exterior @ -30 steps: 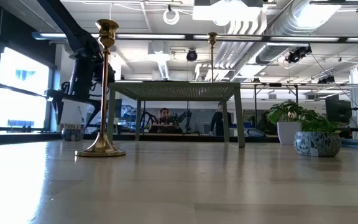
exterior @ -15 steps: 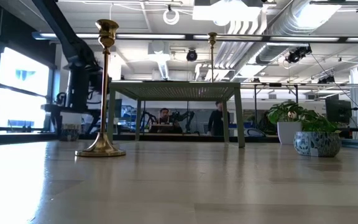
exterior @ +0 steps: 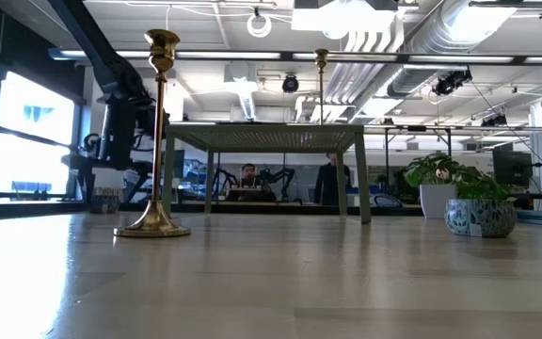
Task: Stock candles and holders on shelf
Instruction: Put the dark blue scented candle on the shelf
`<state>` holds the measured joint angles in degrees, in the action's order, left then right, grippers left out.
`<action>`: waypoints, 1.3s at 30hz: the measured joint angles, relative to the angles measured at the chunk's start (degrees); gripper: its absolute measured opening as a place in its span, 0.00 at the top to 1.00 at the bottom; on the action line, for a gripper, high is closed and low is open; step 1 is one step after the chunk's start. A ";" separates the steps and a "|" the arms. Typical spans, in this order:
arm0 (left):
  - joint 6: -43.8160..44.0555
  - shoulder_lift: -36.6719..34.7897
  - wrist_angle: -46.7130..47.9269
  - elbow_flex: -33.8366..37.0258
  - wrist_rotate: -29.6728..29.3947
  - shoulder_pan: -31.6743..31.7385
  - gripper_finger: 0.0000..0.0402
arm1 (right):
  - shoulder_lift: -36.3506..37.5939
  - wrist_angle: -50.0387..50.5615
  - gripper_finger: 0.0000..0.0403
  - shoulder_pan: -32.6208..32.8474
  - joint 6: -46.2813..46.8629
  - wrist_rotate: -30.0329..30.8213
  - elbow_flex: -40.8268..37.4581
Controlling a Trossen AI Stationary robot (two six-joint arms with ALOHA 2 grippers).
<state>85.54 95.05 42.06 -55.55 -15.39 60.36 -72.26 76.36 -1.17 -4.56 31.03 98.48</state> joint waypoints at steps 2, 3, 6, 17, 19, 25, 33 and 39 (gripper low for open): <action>0.26 -0.60 -0.06 0.00 -1.43 0.00 0.03 | 0.01 0.18 0.35 0.00 0.00 0.00 0.00; 0.19 -0.90 -0.04 -0.01 -2.03 0.00 0.03 | -0.01 0.20 0.35 0.00 -0.02 0.00 0.00; -0.12 -1.26 0.23 -0.04 -3.45 0.00 0.03 | 0.01 0.22 0.34 0.00 -0.42 0.02 0.00; -0.59 -1.36 2.15 -0.02 -4.09 0.00 0.04 | -0.01 0.70 0.35 -1.61 -0.46 -1.80 0.00; -0.74 -1.36 2.05 -0.02 -4.43 0.00 0.06 | 0.01 0.72 0.34 -2.48 -0.48 -3.06 0.00; -3.03 -1.36 0.51 -0.02 -4.34 0.00 0.20 | 0.00 0.70 0.35 -4.00 -1.03 -5.67 0.00; -2.79 -1.42 -0.17 0.29 -3.13 0.00 0.33 | -0.01 0.64 0.34 -4.11 -1.92 -6.38 0.00; -3.18 -1.44 -1.13 0.81 -1.14 0.05 0.28 | -0.01 0.75 0.35 -4.11 -1.92 -6.38 0.00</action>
<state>82.36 93.61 40.93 -54.74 -16.54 60.41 -72.27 77.10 -5.28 -6.48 24.64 98.48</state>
